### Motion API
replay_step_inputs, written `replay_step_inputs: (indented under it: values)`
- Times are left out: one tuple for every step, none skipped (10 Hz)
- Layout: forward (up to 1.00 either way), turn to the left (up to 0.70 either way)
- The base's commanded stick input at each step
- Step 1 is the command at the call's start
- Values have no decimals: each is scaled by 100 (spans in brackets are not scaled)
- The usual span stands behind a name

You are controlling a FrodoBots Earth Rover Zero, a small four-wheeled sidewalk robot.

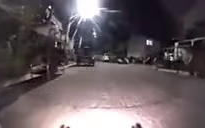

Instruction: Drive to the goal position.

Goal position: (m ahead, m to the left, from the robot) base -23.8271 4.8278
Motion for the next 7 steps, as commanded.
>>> replay_step_inputs:
  values:
    - [85, 0]
    - [85, 0]
    - [85, 0]
    - [85, 0]
    - [85, 0]
    - [85, 0]
    - [85, 0]
